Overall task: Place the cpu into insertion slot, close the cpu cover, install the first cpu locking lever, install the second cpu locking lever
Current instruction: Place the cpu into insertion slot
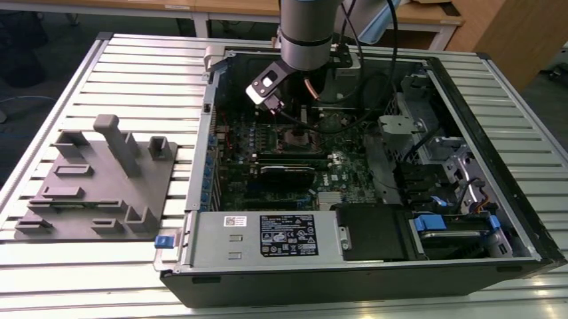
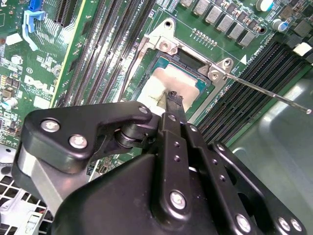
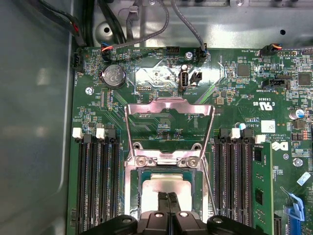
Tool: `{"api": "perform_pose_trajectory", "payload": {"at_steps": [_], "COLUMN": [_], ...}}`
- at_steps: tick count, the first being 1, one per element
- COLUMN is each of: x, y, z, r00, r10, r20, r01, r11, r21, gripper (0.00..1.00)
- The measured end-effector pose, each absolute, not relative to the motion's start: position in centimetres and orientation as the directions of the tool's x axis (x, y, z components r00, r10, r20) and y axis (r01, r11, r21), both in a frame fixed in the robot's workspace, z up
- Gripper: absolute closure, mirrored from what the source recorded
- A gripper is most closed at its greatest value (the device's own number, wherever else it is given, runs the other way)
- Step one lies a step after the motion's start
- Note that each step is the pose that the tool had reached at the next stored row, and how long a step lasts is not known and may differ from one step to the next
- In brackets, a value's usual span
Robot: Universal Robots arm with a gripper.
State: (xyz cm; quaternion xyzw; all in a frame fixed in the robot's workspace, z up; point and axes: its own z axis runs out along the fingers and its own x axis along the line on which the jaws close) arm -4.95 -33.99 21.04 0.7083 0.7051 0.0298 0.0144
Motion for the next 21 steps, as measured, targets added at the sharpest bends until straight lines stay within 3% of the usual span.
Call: {"api": "perform_pose_trajectory", "payload": {"at_steps": [21], "x": [-4.95], "y": [-33.99], "z": [21.03], "r00": [0.005], "r10": [1.0], "r20": [0.022], "r01": [1.0], "r11": [-0.005], "r21": [0.029], "gripper": [0.89]}}
